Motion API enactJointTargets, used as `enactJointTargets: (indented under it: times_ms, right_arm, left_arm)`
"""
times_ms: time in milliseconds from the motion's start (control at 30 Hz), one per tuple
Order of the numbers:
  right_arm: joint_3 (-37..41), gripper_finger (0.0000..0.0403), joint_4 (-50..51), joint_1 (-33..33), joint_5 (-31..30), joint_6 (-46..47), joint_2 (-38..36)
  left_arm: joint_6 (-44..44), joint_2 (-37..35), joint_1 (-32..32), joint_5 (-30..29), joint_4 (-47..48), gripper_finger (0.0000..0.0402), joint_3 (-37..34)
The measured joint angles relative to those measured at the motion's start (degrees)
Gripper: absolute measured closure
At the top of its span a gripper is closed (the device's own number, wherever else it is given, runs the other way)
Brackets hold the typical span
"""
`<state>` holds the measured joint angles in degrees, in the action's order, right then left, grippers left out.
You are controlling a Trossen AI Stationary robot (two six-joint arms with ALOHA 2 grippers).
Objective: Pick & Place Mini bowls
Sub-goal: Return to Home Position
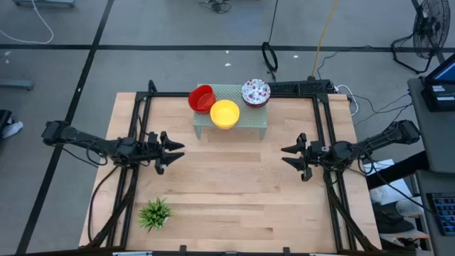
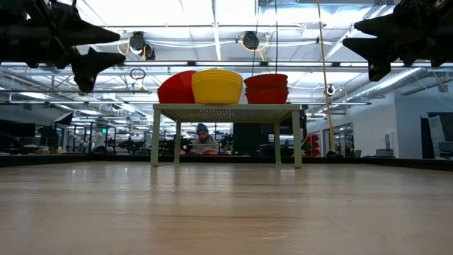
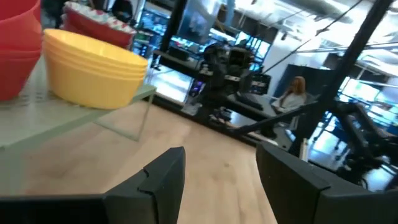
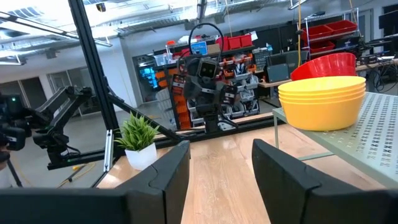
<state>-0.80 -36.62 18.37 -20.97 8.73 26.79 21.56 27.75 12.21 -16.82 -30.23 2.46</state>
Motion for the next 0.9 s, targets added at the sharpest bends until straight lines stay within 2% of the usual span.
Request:
enactJointTargets:
  times_ms: [433, 533, 733, 900]
  right_arm:
    - [0.0, 0.0243, 0.0, 0.0, 0.04, 0.0, 0.02]
    - [0.0, 0.0243, 0.02, 0.0, 0.04, 0.0, 0.0]
    - [0.0, 0.0243, 0.02, 0.0, 0.06, 0.0, 0.02]
    - [0.0, 0.0243, 0.02, 0.0, 0.06, 0.0, 0.02]
  left_arm:
    - [-3.34, 0.0, -0.02, -2.84, 0.37, 0.0201, -0.2]
    - [-6.44, 0.0, -0.02, -3.12, 1.76, 0.0201, -0.2]
    - [-14.43, 0.0, -0.01, -8.4, 2.26, 0.0201, -0.2]
    - [-20.39, 0.0, -0.02, -10.27, 2.2, 0.0201, -0.2]
